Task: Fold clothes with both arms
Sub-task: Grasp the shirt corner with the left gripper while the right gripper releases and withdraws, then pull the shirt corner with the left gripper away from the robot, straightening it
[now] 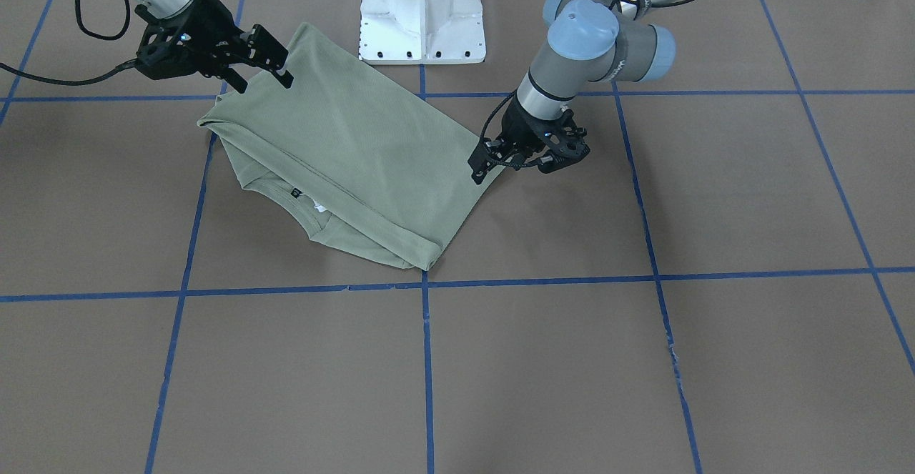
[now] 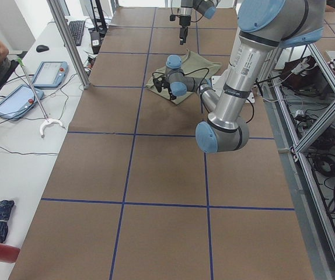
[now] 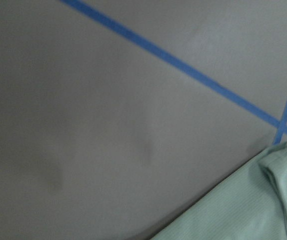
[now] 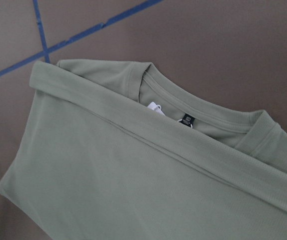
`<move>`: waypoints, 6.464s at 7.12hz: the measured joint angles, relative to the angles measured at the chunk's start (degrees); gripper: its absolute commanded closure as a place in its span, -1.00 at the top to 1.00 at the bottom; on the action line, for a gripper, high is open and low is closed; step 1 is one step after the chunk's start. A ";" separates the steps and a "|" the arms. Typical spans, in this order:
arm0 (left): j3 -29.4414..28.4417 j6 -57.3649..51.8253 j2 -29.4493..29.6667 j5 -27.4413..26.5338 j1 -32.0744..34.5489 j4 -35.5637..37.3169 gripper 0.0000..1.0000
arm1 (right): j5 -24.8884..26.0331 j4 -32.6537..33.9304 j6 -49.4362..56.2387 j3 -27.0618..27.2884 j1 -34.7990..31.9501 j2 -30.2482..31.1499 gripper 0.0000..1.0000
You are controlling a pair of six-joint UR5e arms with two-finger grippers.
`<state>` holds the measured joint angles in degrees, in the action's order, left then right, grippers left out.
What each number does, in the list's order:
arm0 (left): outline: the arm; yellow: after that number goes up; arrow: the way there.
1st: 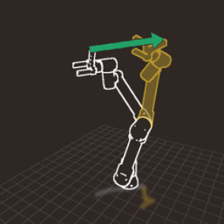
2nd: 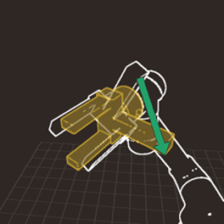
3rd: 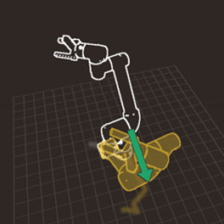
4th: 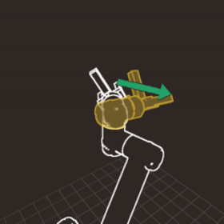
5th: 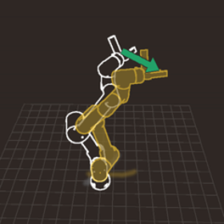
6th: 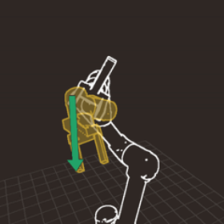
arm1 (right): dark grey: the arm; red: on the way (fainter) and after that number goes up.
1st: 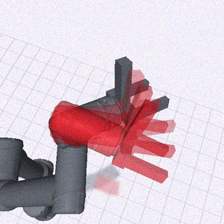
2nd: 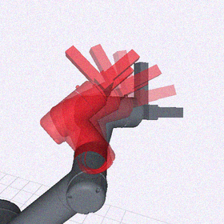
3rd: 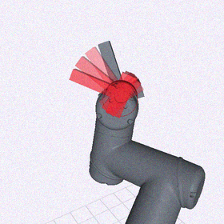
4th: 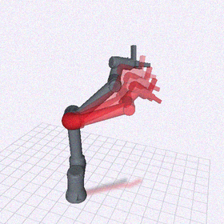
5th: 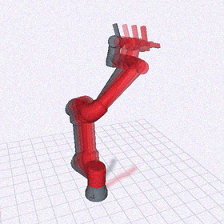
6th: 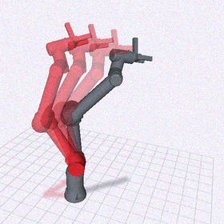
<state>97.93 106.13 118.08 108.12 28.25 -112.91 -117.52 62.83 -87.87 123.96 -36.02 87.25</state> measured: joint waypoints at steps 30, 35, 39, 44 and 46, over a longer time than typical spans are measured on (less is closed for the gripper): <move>-14.98 -9.85 10.91 -17.02 7.39 -0.16 -1.00 | -2.16 -0.19 2.18 -2.34 -8.28 -3.29 1.00; -36.36 -21.96 22.70 -25.50 9.17 -15.57 -1.00 | -2.18 -0.16 2.01 -1.68 -8.56 -2.93 1.00; -48.09 -25.03 29.69 -26.61 9.20 -23.62 0.99 | -2.18 -0.16 2.00 -1.43 -8.71 -2.34 1.00; -49.09 -24.86 29.93 -21.08 14.08 -28.05 1.00 | -1.79 0.30 2.10 -1.87 -8.19 -2.61 1.00; -41.77 -25.51 25.18 -11.82 16.36 -23.12 1.00 | 2.34 3.29 3.40 -3.11 -4.50 -4.35 1.00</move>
<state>56.16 80.61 143.26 96.29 44.60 -136.03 -115.18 66.12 -84.47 120.84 -40.52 82.89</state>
